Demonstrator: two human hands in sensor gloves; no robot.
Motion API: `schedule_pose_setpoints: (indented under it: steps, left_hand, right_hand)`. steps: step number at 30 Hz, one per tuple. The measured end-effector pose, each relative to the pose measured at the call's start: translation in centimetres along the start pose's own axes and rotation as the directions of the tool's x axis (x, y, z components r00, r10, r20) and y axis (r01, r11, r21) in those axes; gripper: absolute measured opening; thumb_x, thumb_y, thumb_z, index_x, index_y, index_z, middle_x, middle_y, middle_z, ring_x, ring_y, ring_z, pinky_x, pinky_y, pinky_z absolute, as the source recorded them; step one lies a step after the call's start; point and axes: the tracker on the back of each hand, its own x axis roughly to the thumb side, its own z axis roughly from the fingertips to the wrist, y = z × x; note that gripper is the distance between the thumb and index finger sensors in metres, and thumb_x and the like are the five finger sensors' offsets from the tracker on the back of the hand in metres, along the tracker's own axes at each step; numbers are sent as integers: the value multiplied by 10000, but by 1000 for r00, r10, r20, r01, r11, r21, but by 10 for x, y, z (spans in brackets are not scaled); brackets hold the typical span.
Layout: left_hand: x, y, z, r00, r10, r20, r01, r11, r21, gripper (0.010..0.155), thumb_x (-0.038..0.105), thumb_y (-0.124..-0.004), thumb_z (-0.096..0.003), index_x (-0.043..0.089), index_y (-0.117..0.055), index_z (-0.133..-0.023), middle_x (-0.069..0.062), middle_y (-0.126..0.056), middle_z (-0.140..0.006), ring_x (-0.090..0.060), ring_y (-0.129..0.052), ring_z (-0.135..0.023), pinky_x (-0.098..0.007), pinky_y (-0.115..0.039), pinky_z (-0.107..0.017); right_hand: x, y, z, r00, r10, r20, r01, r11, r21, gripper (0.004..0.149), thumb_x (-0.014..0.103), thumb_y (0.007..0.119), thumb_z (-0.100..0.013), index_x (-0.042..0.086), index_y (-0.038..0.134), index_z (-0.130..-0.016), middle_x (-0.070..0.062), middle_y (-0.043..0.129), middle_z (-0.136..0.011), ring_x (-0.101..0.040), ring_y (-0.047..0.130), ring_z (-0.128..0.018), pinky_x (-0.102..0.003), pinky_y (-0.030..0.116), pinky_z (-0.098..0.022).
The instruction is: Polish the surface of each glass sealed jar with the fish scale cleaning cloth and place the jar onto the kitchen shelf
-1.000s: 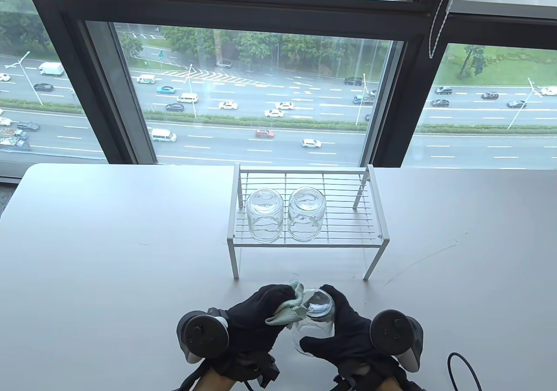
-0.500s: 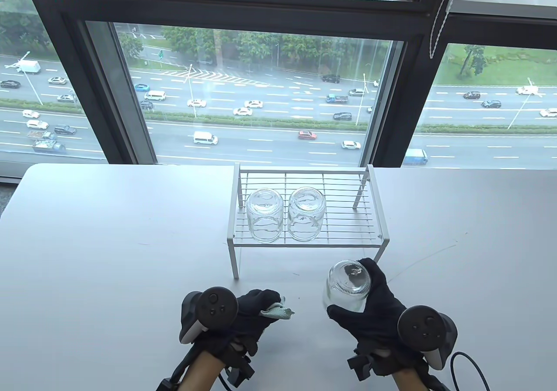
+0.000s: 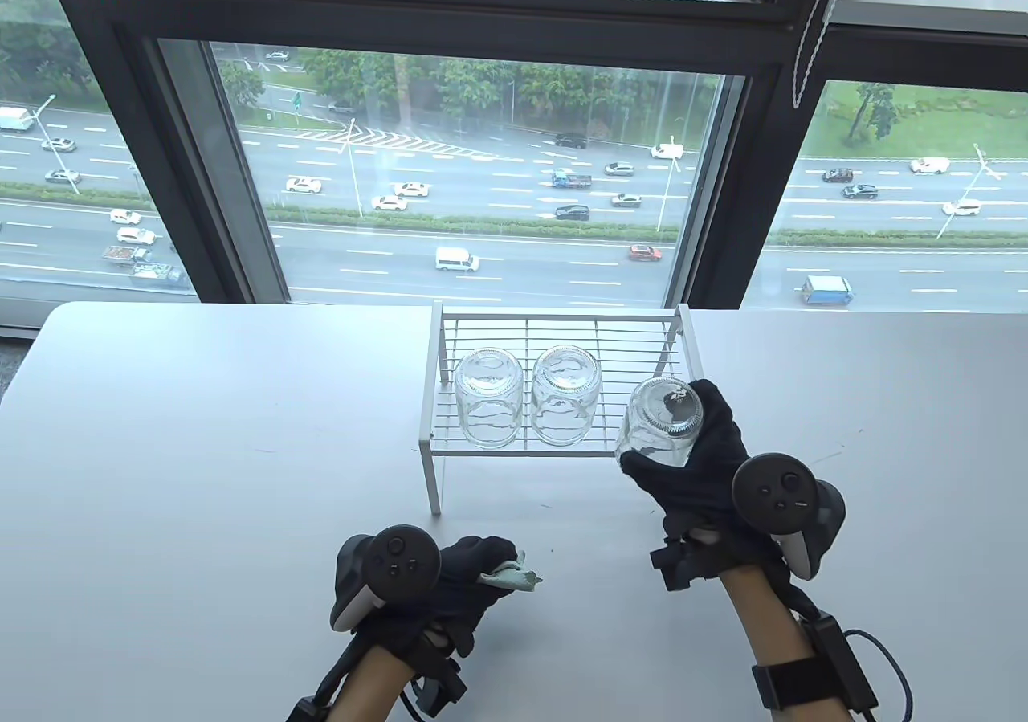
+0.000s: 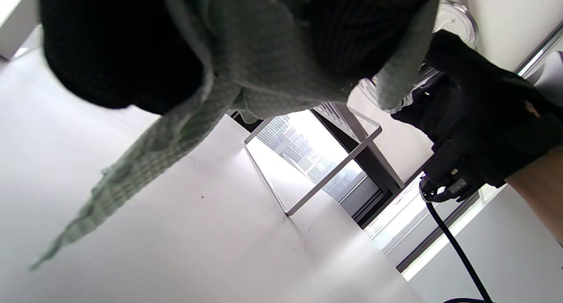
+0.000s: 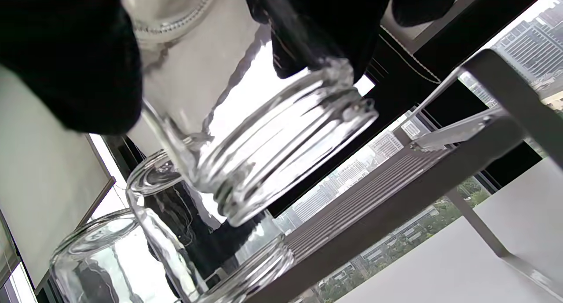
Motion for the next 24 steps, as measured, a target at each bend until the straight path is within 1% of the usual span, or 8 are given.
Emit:
schedule_pose_setpoints:
  steps: [5, 10, 15, 24]
  left_hand:
    - [0, 1, 0, 1000, 1, -1, -1, 1000, 3, 508, 416, -823, -499, 166, -784, -940, -282, -887, -904, -502, -983, -647, -509, -909, -418]
    - [-1, 1, 0, 1000, -1, -1, 1, 1000, 2, 509, 417, -822, -500, 166, -782, -941, -283, -886, -905, -504, -982, -648, -510, -908, -419]
    - [-1, 2, 0, 1000, -2, -1, 2, 1000, 4, 510, 414, -821, -500, 165, -780, -943, -285, -884, -906, -505, -980, -650, -512, -907, -420]
    - [-2, 1, 0, 1000, -6, -6, 6, 1000, -1, 511, 417, -819, -501, 165, -780, -944, -285, -884, -906, -504, -980, -650, -510, -907, -420]
  right_hand:
    - [-10, 13, -21, 999, 6, -44, -6, 1000, -5, 1117, 603, 998, -277, 122, 379, -1072, -89, 676, -1058, -373, 849, -861, -613, 499, -740]
    - [-17, 26, -32, 996, 46, -76, -46, 999, 5, 1115, 593, 1004, -276, 122, 382, -1071, -89, 680, -1056, -376, 859, -854, -600, 492, -747]
    - [-25, 36, -36, 993, 57, -105, -56, 998, 13, 1111, 579, 1012, -274, 125, 384, -1071, -90, 689, -1051, -396, 860, -846, -593, 497, -748]
    - [-29, 39, -36, 993, 65, -94, -63, 998, 24, 1108, 577, 1012, -271, 123, 394, -1071, -95, 706, -1045, -409, 870, -834, -582, 500, -750]
